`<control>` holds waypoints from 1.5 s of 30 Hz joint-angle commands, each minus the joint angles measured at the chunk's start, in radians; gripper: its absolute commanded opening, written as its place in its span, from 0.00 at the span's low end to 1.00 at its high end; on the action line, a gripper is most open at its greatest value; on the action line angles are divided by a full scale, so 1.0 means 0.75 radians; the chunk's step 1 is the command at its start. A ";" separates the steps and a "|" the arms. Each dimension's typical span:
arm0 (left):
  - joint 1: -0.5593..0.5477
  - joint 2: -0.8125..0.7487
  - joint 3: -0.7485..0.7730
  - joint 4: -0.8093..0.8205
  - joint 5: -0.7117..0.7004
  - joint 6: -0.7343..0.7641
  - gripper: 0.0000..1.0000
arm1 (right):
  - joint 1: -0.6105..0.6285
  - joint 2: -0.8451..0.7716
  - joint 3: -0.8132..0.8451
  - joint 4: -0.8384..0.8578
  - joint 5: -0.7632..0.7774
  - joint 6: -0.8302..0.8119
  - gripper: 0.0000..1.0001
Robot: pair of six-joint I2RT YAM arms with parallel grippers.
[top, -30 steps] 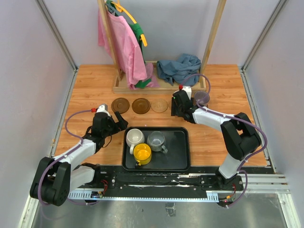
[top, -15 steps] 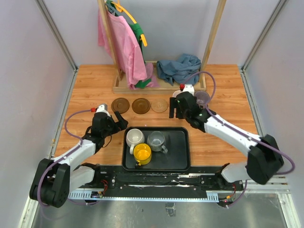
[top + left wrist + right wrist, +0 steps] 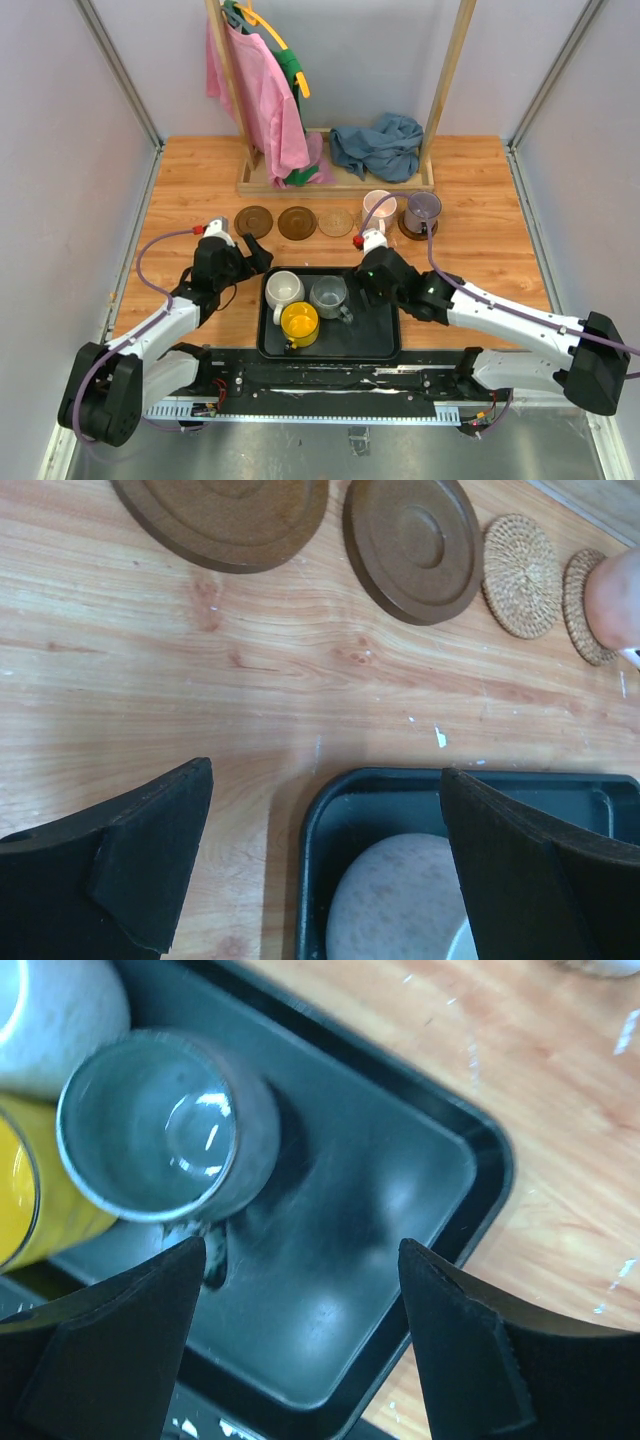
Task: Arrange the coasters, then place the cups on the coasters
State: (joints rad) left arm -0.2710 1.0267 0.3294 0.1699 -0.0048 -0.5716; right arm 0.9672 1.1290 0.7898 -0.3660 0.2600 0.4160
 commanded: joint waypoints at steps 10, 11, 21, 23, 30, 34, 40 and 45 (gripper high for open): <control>-0.126 -0.121 0.021 -0.076 -0.065 -0.025 1.00 | 0.153 -0.005 -0.076 0.027 -0.211 0.003 0.75; -0.125 -0.127 0.019 -0.082 -0.067 -0.025 1.00 | 0.158 0.007 -0.075 0.034 -0.223 0.000 0.75; -0.129 -0.156 -0.013 -0.093 -0.064 -0.031 1.00 | 0.196 0.196 -0.013 0.055 -0.250 -0.008 0.68; -0.129 -0.156 -0.020 -0.090 -0.065 -0.031 1.00 | 0.199 0.232 0.003 0.049 -0.239 -0.007 0.66; -0.127 -0.156 -0.030 -0.082 -0.061 -0.033 1.00 | 0.203 0.302 0.046 0.046 -0.214 -0.002 0.58; -0.129 -0.147 -0.038 -0.071 -0.060 -0.033 1.00 | 0.203 0.348 0.068 0.041 -0.210 -0.010 0.56; -0.128 -0.132 -0.045 -0.057 -0.057 -0.033 1.00 | 0.203 0.413 0.094 0.041 -0.202 -0.011 0.54; -0.127 -0.125 -0.052 -0.048 -0.059 -0.033 1.00 | 0.203 0.447 0.110 0.041 -0.192 -0.013 0.51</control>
State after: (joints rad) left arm -0.3576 0.9264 0.3099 0.1043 -0.0437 -0.5919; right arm 1.1065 1.4471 0.8375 -0.3336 0.0872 0.4137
